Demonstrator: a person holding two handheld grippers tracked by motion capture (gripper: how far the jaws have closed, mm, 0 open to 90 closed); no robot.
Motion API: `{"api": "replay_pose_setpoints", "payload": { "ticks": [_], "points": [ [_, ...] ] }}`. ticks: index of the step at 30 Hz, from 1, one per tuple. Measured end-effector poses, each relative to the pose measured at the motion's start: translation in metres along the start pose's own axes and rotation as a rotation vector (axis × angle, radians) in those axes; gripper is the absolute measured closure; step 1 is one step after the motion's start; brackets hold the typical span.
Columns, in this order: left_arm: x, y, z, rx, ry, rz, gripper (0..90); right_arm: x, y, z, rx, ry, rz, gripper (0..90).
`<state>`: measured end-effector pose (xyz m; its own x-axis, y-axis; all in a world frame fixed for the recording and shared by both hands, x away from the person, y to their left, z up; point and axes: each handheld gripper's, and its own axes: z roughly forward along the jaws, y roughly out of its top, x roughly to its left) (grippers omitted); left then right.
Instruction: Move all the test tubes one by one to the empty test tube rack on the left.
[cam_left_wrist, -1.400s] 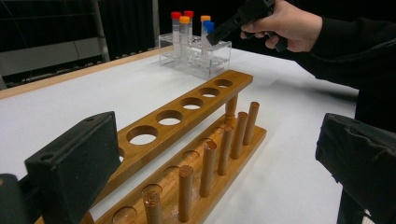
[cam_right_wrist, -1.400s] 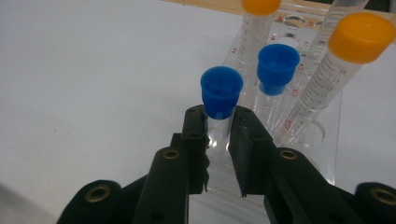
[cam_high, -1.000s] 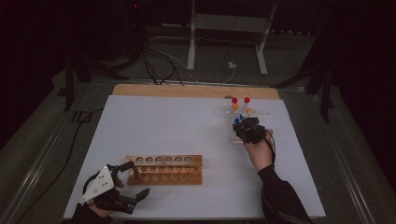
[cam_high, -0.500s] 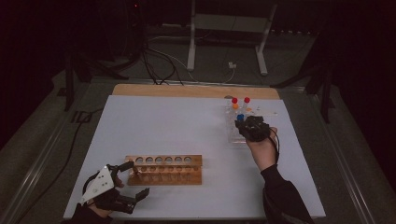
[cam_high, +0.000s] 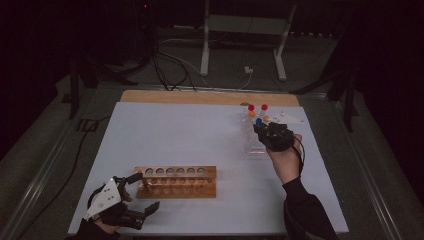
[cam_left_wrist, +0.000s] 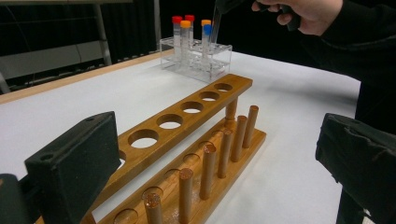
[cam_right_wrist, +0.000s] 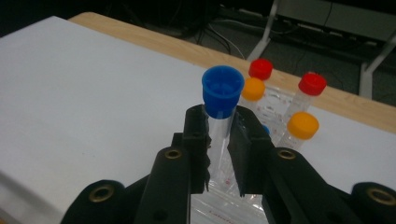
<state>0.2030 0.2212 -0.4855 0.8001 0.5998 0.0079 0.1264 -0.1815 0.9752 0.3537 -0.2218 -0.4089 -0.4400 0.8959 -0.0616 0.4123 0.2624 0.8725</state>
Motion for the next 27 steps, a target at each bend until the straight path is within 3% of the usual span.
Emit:
{"api": "replay_pose_setpoints", "payload": {
  "ticks": [6, 11, 16, 21, 27],
  "points": [
    [-0.003, 0.003, 0.0, 0.009, -0.007, -0.008, 0.6, 0.006, 0.006, -0.012, -0.02, 0.024, -0.022, 76.5],
    [-0.008, 0.013, 0.002, 0.011, -0.036, -0.021, 0.6, 0.013, 0.005, -0.022, -0.01, 0.062, -0.046, 76.5],
    [-0.01, 0.027, 0.011, 0.031, -0.071, -0.01, 0.6, 0.023, -0.007, -0.031, 0.026, 0.102, -0.073, 76.5],
    [-0.013, 0.042, 0.02, 0.102, -0.113, -0.021, 0.6, 0.033, -0.024, -0.039, 0.067, 0.147, -0.11, 76.4],
    [-0.018, 0.056, 0.04, 0.141, -0.156, -0.018, 0.6, 0.047, -0.042, -0.056, 0.095, 0.211, -0.129, 76.4]
  ]
}}
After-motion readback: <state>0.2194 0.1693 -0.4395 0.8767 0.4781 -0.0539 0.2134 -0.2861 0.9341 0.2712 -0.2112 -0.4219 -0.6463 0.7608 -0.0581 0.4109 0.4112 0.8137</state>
